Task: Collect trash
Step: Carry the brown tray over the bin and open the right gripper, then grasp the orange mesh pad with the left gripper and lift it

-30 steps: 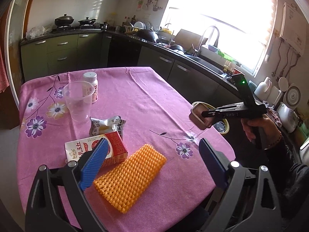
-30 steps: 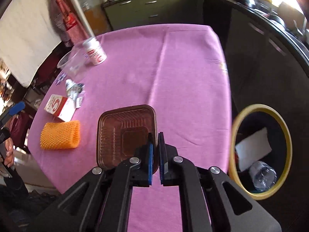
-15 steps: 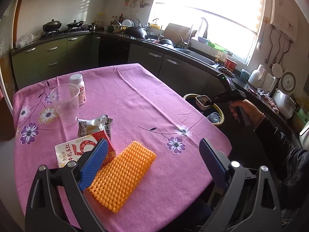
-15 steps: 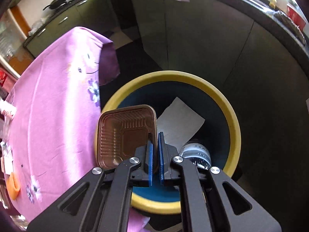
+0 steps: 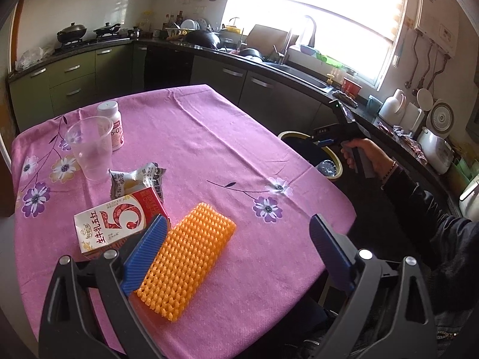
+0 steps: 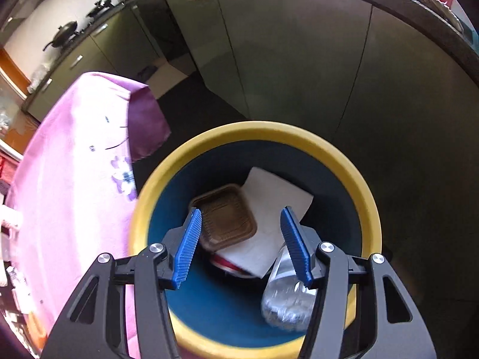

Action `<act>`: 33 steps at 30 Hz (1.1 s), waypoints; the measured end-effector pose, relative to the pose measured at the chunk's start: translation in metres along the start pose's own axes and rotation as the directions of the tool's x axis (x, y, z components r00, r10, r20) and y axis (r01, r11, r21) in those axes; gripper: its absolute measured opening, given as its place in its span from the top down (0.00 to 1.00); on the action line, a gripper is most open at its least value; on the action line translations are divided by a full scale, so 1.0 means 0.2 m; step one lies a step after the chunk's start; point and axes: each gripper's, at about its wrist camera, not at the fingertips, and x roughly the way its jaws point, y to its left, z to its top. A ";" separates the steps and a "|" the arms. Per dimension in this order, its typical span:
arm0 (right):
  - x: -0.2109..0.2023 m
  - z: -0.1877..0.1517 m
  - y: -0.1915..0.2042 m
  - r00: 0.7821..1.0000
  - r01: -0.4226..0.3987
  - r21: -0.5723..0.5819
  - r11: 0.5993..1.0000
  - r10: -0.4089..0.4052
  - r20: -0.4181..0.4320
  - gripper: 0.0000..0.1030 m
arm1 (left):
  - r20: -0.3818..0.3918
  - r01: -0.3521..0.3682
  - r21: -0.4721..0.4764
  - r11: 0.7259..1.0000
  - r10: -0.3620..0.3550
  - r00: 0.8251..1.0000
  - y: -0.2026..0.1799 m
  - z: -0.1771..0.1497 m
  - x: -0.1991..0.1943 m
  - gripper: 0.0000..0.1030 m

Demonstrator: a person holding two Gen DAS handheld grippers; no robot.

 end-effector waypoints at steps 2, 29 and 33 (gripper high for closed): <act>-0.06 -0.04 0.02 1.000 -0.026 -0.022 0.999 0.026 0.013 0.46 | -0.025 0.028 0.005 1.000 -0.028 0.999 0.01 -0.02 0.03 0.11; -0.35 -0.40 0.51 0.978 -0.197 -0.247 0.949 0.208 0.021 0.40 | -0.303 0.024 0.144 0.989 0.021 0.953 0.24 -0.10 0.42 0.11; -0.34 -0.41 0.52 0.977 -0.205 -0.252 0.946 0.214 0.008 0.40 | -0.304 0.015 0.139 0.990 0.028 0.952 0.25 -0.10 0.41 0.14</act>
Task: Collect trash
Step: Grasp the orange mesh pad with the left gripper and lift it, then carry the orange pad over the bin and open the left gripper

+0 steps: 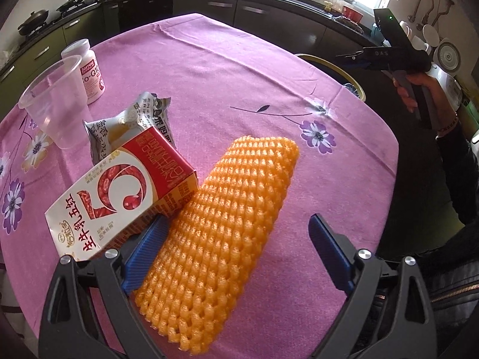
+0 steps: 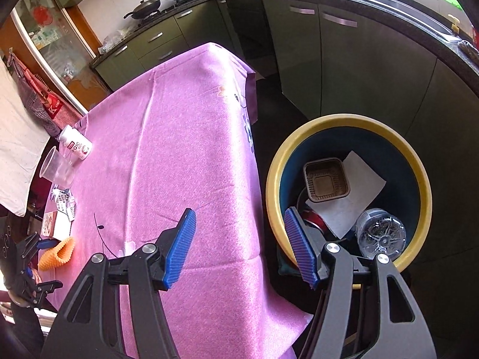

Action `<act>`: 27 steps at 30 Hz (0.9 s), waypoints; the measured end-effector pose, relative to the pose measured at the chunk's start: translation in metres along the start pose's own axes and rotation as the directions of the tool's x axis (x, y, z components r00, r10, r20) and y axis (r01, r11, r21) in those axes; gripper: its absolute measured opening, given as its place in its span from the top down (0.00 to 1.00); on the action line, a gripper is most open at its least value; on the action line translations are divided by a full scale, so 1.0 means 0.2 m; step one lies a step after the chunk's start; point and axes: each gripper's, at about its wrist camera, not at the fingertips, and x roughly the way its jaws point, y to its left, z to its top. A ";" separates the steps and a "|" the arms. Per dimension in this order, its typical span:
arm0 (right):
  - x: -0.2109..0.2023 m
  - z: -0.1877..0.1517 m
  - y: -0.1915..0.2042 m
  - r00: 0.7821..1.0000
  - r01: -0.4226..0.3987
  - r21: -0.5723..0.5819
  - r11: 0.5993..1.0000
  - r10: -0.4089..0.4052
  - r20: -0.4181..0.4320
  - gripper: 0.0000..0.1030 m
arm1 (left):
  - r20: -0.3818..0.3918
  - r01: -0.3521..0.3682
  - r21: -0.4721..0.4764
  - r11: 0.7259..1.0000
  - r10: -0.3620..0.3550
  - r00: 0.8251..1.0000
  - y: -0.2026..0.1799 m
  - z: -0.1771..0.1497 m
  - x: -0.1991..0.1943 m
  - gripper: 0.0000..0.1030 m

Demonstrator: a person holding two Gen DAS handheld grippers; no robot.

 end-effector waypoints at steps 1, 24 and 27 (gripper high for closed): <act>0.00 0.00 0.00 1.000 0.000 -0.001 1.000 0.000 -0.001 0.40 | 0.001 -0.007 -0.003 1.000 0.007 1.000 0.00 0.00 0.00 0.19; -0.12 -0.05 -0.01 0.999 -0.028 -0.015 1.000 0.028 0.029 0.40 | 0.090 -0.005 0.088 0.996 -0.003 0.996 -0.22 0.12 -0.15 0.89; -0.19 -0.08 -0.06 0.999 -0.003 -0.005 1.000 0.003 0.054 0.40 | 0.085 0.042 0.151 0.988 -0.055 0.995 -0.33 0.25 -0.12 0.89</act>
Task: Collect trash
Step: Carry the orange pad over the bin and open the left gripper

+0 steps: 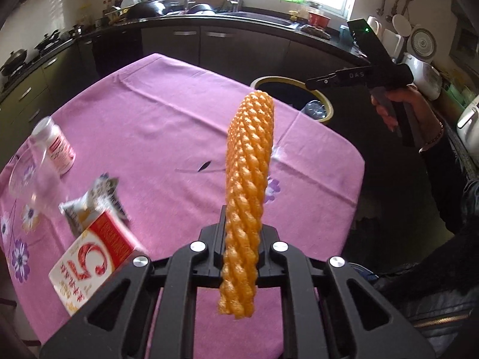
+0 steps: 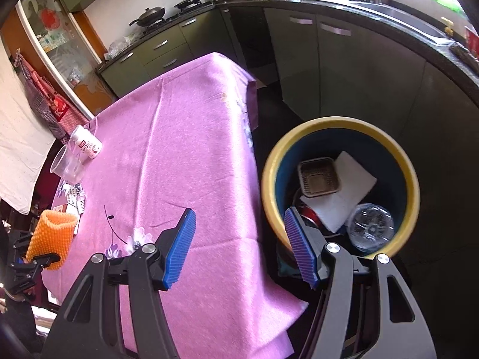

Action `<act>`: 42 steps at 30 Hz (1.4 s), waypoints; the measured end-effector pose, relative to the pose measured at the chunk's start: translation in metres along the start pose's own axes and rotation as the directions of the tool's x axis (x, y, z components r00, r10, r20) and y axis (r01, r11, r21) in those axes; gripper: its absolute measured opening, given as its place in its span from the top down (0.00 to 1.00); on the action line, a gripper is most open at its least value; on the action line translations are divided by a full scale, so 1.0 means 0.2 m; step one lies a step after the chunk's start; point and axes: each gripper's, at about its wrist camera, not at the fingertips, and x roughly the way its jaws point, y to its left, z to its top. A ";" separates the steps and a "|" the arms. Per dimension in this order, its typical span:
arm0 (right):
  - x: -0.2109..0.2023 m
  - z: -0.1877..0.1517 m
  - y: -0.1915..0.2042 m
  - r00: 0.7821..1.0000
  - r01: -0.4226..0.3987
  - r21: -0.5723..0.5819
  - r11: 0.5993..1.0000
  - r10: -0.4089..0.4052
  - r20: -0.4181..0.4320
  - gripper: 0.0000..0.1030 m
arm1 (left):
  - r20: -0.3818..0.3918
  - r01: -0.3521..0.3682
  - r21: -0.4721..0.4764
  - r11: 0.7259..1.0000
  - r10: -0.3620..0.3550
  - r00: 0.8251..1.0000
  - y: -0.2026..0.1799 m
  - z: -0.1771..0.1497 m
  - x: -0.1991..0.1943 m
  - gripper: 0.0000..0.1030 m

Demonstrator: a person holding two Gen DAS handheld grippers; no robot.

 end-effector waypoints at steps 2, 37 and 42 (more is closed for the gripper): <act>-0.07 -0.04 -0.05 0.999 0.027 0.015 1.000 -0.028 0.024 0.39 | 0.001 0.035 0.049 0.998 -0.035 0.999 -0.08 0.13 0.05 0.89; -0.52 -0.40 -0.55 0.977 0.168 0.160 0.973 -0.186 0.105 0.35 | 0.050 0.188 0.073 0.979 -0.192 0.980 -0.48 1.11 0.71 0.31; -0.43 -0.35 -0.42 0.986 0.163 0.053 0.985 -0.165 0.038 0.31 | 0.168 0.133 0.089 0.987 -0.146 0.975 -0.41 0.88 0.31 0.27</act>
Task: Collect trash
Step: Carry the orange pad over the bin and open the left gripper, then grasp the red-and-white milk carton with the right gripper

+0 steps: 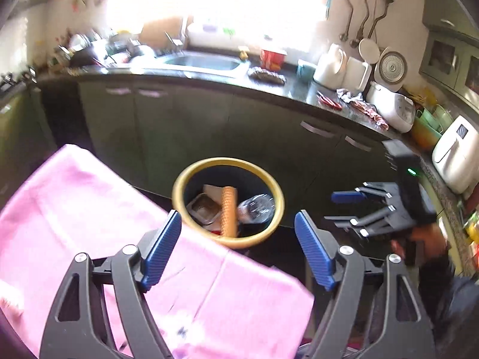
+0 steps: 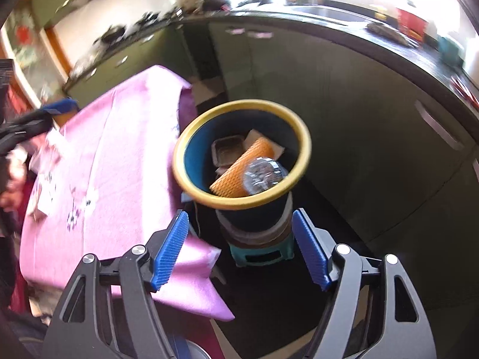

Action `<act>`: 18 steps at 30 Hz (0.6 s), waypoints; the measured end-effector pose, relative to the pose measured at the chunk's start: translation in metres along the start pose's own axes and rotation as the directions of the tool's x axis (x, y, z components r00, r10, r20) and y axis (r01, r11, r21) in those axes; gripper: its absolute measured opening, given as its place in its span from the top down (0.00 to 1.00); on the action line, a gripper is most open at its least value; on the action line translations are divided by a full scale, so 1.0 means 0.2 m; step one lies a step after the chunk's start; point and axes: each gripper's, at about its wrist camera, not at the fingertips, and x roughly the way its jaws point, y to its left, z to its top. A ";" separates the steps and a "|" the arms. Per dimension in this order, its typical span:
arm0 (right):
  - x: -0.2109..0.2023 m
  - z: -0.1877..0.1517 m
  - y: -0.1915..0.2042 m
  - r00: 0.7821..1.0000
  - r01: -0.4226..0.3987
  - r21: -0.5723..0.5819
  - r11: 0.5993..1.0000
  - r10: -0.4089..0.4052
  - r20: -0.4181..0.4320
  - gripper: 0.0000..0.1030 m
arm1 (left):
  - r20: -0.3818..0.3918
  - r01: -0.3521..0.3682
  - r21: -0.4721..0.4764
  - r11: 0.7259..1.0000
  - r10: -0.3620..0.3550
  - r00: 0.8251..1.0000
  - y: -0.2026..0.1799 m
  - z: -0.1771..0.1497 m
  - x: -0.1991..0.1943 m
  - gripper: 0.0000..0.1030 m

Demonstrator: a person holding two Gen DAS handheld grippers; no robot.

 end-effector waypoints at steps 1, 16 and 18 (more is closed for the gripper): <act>0.01 0.01 0.03 1.000 -0.006 -0.022 1.000 0.006 -0.008 0.31 | 0.022 -0.029 0.007 1.000 0.029 0.999 0.00 -0.05 -0.10 0.27; 0.28 0.21 1.15 0.927 -0.371 -0.597 0.711 0.316 -0.201 0.31 | 0.098 -0.392 -0.293 0.872 0.435 0.895 0.29 -0.90 -1.10 0.11; 0.31 0.19 1.35 0.906 -0.414 -0.677 0.609 0.351 -0.238 0.31 | 0.089 -0.416 -0.334 0.846 0.467 0.880 0.33 -0.97 -1.17 0.11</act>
